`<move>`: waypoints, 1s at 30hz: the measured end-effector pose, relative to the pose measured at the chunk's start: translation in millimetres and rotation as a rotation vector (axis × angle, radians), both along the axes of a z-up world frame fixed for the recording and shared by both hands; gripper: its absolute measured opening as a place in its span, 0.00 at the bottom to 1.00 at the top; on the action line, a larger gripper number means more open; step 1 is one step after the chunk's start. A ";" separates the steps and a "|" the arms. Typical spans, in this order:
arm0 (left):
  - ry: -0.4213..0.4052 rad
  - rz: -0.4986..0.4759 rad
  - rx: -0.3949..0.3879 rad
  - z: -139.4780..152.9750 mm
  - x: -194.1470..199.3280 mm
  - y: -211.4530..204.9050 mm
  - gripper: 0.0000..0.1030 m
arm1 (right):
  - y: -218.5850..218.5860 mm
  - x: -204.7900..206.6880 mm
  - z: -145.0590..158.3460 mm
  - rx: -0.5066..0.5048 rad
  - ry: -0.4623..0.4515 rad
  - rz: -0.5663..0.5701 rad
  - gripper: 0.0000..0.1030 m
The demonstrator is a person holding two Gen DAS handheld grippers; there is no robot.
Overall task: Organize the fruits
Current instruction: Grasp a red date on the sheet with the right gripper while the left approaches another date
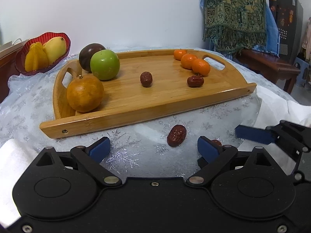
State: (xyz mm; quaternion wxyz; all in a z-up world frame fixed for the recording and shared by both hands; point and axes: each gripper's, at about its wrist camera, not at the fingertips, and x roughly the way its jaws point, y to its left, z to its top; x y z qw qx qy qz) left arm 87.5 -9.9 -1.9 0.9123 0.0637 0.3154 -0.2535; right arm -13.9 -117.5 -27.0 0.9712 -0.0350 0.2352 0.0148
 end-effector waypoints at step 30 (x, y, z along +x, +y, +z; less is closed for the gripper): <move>-0.008 -0.005 -0.012 2.8 -3.3 3.6 0.46 | -5.2 -3.9 4.1 0.051 -0.014 -0.006 0.46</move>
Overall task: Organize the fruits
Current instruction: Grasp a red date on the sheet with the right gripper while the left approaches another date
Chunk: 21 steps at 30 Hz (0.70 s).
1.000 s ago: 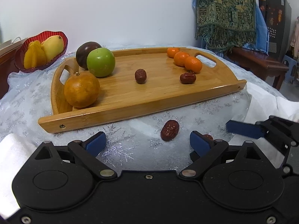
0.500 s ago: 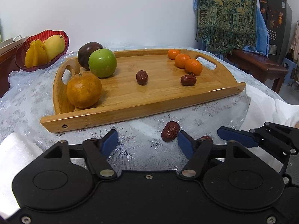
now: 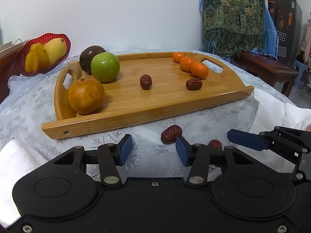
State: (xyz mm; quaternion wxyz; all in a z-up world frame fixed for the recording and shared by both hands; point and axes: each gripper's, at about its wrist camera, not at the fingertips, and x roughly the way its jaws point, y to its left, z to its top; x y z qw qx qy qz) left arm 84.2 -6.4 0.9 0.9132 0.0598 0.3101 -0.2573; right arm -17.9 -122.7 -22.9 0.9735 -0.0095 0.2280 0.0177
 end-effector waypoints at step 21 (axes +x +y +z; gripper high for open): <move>-0.005 -0.061 -0.018 -0.7 -6.9 -8.2 0.33 | -10.8 5.5 -1.7 0.057 0.020 -0.093 0.30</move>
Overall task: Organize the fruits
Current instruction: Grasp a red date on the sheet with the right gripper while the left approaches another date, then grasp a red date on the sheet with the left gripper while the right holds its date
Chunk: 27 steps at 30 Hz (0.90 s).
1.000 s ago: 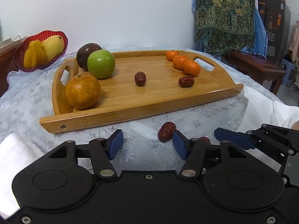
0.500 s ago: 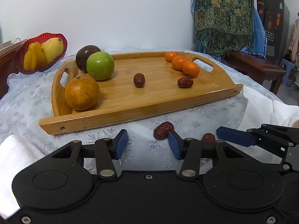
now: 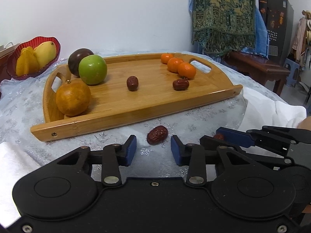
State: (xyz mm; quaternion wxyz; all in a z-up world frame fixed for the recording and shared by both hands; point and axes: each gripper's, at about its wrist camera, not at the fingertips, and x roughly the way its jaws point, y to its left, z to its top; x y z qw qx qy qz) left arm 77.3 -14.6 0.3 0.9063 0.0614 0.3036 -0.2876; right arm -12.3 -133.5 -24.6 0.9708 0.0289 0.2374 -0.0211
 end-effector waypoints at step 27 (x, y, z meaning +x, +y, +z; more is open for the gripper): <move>-0.020 -0.050 0.007 -4.0 -6.1 -16.4 0.31 | 0.2 -12.0 0.7 -0.006 0.019 -0.005 0.32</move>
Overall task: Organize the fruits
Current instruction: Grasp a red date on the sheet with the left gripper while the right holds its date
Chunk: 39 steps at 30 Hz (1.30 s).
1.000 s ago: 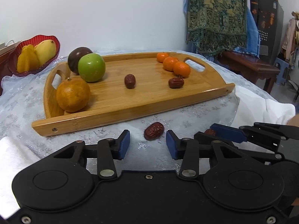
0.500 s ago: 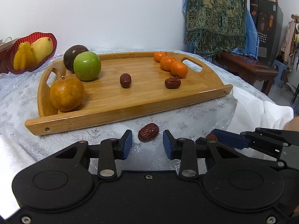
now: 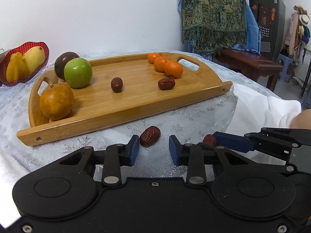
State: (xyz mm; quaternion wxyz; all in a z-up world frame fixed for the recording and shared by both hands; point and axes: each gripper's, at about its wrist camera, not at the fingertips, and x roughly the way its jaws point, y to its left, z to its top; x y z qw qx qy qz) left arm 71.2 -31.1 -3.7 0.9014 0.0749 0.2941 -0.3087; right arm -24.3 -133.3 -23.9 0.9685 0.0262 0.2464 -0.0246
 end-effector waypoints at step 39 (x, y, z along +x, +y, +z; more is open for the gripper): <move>0.035 0.159 -0.041 -2.6 20.9 -5.9 0.25 | -10.4 18.8 4.4 0.047 -0.017 -0.027 0.27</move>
